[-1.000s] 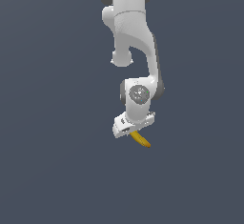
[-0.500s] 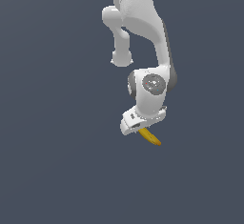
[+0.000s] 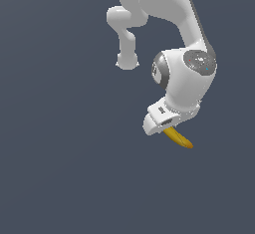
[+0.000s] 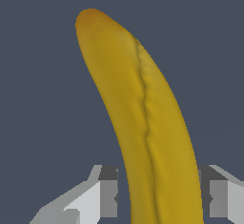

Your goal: Pick up the object and move it to a goal position.

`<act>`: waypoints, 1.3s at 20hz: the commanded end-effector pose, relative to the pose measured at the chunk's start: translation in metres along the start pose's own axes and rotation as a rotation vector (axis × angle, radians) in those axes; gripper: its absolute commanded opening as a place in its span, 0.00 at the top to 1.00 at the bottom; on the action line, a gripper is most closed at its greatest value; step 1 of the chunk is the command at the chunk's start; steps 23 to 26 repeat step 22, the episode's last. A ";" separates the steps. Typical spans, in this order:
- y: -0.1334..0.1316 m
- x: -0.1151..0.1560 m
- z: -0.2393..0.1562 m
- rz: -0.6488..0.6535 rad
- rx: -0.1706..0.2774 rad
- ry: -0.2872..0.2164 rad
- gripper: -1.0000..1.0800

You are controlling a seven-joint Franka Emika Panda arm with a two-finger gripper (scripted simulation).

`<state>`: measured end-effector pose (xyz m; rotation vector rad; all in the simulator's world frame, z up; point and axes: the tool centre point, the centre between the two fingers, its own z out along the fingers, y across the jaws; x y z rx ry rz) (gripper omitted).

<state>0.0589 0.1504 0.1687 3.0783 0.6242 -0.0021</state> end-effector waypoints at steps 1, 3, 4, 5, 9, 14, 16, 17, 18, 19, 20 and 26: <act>-0.011 0.010 -0.023 0.000 0.000 0.001 1.00; -0.018 0.017 -0.038 0.000 0.000 0.001 1.00; -0.022 0.020 -0.044 0.000 0.000 0.001 1.00; -0.024 0.023 -0.050 0.000 0.000 0.001 1.00; -0.033 0.032 -0.068 0.000 0.000 0.001 1.00; -0.039 0.039 -0.080 0.000 0.000 0.001 1.00; -0.040 0.041 -0.083 0.000 0.000 0.001 1.00; -0.041 0.041 -0.083 0.000 0.000 0.001 1.00; -0.041 0.041 -0.084 0.000 0.000 0.001 1.00; -0.041 0.042 -0.084 0.000 0.000 0.001 1.00; -0.041 0.042 -0.083 0.000 0.000 0.001 1.00; -0.040 0.041 -0.083 0.000 0.000 0.001 1.00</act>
